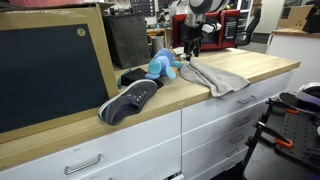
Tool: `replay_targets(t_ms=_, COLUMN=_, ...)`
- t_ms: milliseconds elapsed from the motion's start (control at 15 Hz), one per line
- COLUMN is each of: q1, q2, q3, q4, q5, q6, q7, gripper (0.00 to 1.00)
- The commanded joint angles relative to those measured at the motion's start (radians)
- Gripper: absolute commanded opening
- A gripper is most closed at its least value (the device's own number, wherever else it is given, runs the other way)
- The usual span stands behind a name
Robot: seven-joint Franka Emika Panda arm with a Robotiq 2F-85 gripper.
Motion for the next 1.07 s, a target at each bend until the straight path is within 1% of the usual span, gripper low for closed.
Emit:
replay_targets(t_ms=0, q1=-0.033, q2=0.149, q3=-0.008, q4=0.172, q5=-0.05, q6=-0.111, q7=0.135, gripper=1.0)
replay_targets(t_ms=267, q1=-0.08, q2=0.247, q3=-0.022, q4=0.276, q5=-0.042, q6=-0.198, q7=0.186, gripper=1.0)
replay_targets(t_ms=467, q1=-0.127, q2=0.299, q3=-0.016, q4=0.334, q5=-0.012, q6=-0.234, q7=0.164, gripper=1.0)
replay_targets(t_ms=533, q1=-0.141, q2=0.312, q3=-0.015, q4=0.353, q5=-0.004, q6=-0.233, q7=0.163, gripper=0.75)
replay_targets(t_ms=600, q1=-0.151, q2=0.327, q3=-0.013, q4=0.364, q5=0.0, q6=-0.225, q7=0.163, gripper=0.74)
replay_targets(t_ms=667, q1=-0.16, q2=0.332, q3=-0.011, q4=0.374, q5=0.007, q6=-0.221, q7=0.158, gripper=0.68)
replay_targets(t_ms=933, q1=-0.177, q2=0.348, q3=-0.014, q4=0.399, q5=0.007, q6=-0.2, q7=0.154, gripper=0.36)
replay_targets(t_ms=1000, q1=-0.181, q2=0.35, q3=-0.018, q4=0.406, q5=0.001, q6=-0.198, q7=0.153, gripper=0.3)
